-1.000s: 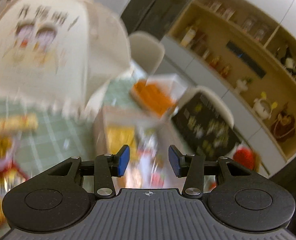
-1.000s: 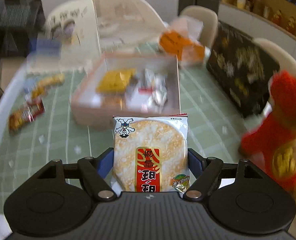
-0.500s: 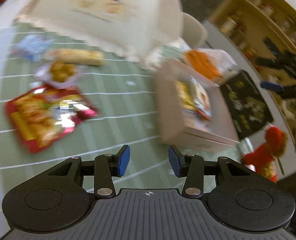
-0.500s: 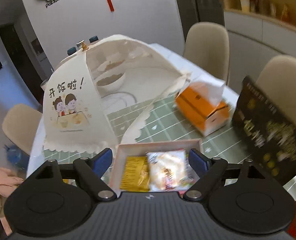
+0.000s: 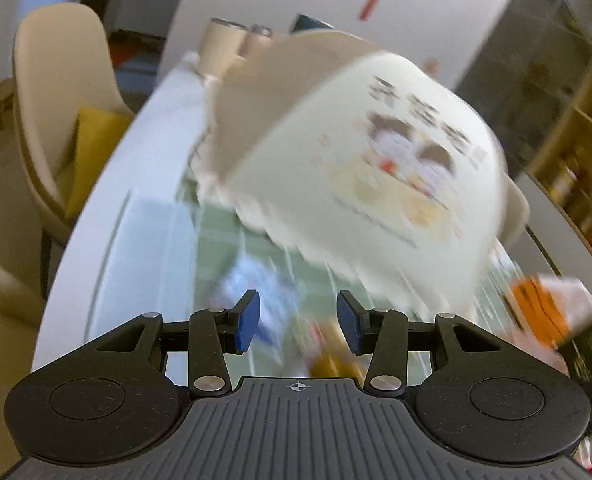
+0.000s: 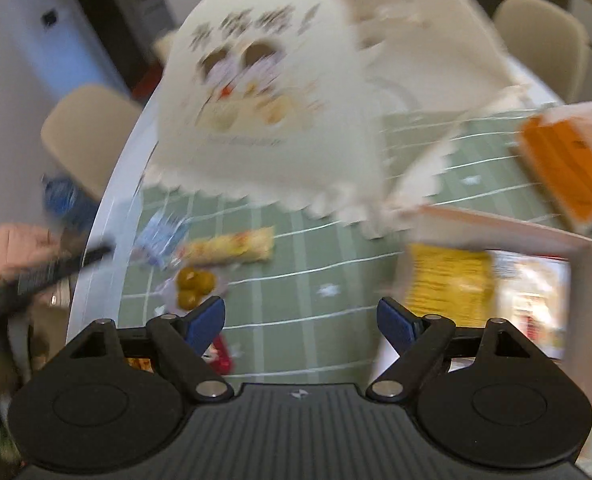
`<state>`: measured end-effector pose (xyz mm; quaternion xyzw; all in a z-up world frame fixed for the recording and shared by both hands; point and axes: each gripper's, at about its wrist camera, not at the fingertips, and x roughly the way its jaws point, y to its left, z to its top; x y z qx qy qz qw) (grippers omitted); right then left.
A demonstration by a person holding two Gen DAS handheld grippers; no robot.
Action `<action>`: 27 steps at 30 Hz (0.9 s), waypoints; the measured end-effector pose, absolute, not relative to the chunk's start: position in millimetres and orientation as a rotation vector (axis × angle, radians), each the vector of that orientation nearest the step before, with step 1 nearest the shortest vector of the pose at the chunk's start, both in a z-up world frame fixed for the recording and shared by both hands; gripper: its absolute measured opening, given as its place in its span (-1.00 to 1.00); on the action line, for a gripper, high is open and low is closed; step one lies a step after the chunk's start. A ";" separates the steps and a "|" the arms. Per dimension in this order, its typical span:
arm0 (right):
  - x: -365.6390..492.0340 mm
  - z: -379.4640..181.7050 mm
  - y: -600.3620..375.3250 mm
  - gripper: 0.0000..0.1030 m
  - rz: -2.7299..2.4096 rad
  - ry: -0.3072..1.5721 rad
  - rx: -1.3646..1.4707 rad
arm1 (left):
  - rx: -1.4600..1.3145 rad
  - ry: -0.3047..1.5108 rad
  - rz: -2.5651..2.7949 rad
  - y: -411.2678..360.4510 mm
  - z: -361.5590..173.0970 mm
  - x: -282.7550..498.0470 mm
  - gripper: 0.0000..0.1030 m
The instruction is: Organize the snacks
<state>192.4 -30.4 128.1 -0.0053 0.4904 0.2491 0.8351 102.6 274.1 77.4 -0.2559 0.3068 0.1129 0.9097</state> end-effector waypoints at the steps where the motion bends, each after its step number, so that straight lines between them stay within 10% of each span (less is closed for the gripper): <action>1: 194.6 122.0 -15.3 0.63 0.535 1.039 -0.025 | -0.530 0.633 0.245 279.6 75.6 114.5 -0.08; 11: 258.0 51.2 85.6 0.60 0.533 0.962 -0.134 | -0.432 0.751 0.157 303.5 28.1 182.7 -0.23; 19: 251.4 37.8 93.3 -0.12 0.664 1.048 -0.194 | -0.438 0.778 -0.019 288.9 22.2 149.4 -0.33; 27: 171.5 48.5 59.1 0.08 0.721 1.038 -0.309 | -0.508 0.848 -0.111 252.5 20.3 91.7 -0.50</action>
